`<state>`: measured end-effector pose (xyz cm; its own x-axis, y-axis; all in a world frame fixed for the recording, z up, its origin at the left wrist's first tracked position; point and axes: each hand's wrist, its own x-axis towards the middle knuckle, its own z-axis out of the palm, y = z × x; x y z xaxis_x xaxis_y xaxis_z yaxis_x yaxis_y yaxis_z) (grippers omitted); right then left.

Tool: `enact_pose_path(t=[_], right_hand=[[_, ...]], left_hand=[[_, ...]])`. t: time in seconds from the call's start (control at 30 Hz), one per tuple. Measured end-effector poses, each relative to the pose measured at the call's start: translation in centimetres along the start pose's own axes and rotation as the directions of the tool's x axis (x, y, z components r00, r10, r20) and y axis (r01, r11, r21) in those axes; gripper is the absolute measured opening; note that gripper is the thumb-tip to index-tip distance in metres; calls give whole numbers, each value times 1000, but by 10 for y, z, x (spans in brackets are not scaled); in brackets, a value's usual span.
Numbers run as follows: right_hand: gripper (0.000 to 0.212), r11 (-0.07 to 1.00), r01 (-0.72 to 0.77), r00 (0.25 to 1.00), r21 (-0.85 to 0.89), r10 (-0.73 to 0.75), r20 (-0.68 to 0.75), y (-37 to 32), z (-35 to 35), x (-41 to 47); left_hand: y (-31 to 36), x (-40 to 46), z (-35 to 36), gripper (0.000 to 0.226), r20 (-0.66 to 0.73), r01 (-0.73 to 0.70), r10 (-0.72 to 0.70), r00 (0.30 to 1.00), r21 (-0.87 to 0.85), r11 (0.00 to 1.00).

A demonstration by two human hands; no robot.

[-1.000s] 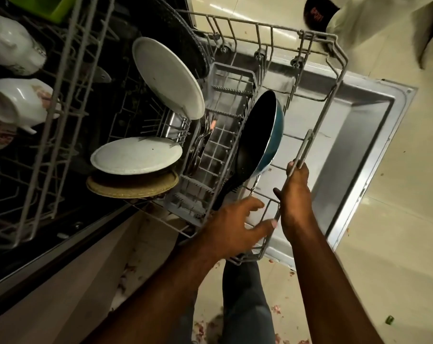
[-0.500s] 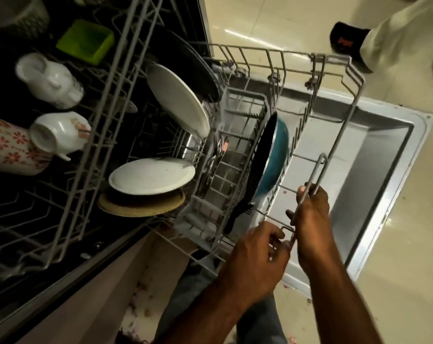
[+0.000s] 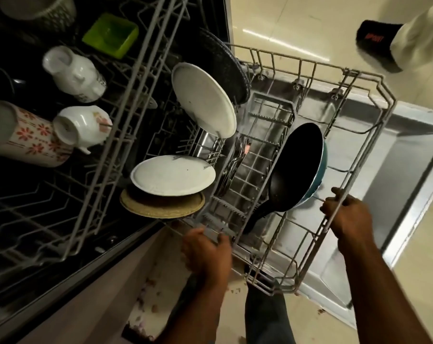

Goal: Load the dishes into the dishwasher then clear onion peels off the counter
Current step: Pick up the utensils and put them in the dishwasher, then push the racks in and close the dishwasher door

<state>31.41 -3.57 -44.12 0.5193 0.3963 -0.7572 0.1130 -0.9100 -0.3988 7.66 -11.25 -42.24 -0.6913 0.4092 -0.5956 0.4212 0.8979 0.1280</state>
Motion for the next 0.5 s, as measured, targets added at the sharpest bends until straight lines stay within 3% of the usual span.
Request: enact_pose_path(t=[0.03,0.1,0.13,0.17,0.23,0.3,0.37,0.5], right_hand=[[54,997,34,999,-75,-34,-5,0,0,-2],[60,993,68,998,-94,-66,16,2,3,-2],[66,998,57,997,-31,-56,48,5,4,-1],[70,998,31,995,51,-36,90,9,7,2],[77,982,-31,985,188,-2,175,17,9,7],[84,962,-77,977,262,19,214,21,5,9],[80,944,-83,974,318,9,227,23,2,7],[80,912,-113,966,395,7,259,20,3,-1]], left_hand=[[-14,14,0,63,46,183,-182,982,-15,983],[-40,37,5,95,248,496,-456,854,-128,859],[-56,45,13,102,382,611,-503,776,-256,749],[-67,51,20,94,505,686,-490,711,-342,642],[-73,57,27,52,600,701,-396,696,-446,556],[-45,54,13,34,593,660,-311,743,-570,489],[-43,64,17,47,586,642,-273,763,-637,427],[-51,75,20,81,564,632,-292,772,-633,447]])
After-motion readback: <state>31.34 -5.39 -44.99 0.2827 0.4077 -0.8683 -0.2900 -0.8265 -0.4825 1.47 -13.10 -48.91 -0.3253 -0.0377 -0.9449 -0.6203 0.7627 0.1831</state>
